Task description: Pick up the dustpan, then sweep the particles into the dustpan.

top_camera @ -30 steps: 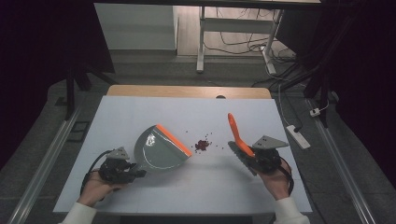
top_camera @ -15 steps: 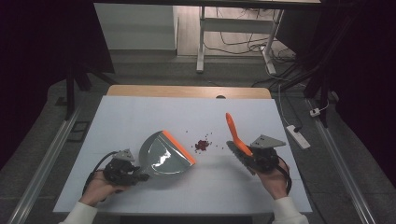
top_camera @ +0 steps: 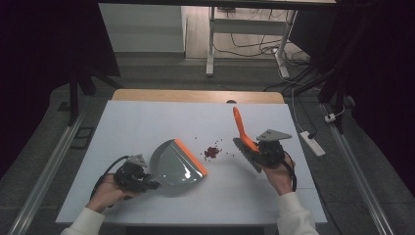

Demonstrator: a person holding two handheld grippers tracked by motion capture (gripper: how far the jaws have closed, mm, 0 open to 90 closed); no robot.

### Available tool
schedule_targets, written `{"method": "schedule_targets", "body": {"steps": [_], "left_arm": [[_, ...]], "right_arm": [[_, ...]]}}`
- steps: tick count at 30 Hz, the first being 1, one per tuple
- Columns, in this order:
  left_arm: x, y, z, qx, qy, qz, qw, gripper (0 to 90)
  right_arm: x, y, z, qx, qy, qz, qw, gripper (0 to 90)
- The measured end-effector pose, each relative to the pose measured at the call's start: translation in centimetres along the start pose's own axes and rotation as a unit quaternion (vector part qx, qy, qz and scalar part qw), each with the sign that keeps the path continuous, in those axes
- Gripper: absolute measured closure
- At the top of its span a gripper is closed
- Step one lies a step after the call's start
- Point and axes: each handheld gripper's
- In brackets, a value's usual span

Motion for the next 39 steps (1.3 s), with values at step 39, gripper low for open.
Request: {"method": "schedule_targets", "body": {"steps": [39], "left_arm": [[0.9, -0.2, -0.1, -0.01, 0.019, 0.012, 0.9997, 62.1]], "right_arm": [[10.6, -4.2, -2.0, -0.007, 0.009, 0.079, 0.9968, 70.0]]}}
Point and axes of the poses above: each handheld gripper's, and its own axes: x roughly forward along the jaws, y roughly out of its underside, z roughly to its left, and after that the axes turned 4 degrees about -x, right-handed
